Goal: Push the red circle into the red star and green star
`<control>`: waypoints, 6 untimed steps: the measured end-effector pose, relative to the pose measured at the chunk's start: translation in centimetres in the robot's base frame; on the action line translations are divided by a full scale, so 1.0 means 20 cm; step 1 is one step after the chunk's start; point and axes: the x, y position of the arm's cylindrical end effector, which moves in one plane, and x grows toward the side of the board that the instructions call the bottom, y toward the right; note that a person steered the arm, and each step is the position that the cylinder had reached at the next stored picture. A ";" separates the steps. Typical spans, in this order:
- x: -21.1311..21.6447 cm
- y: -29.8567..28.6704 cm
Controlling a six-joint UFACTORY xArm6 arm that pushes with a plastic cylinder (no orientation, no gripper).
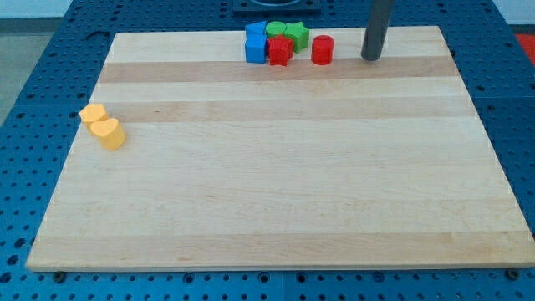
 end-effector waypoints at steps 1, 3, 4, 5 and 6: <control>0.00 -0.11; -0.06 -0.32; -0.10 -0.36; -0.05 -0.31; 0.17 -0.31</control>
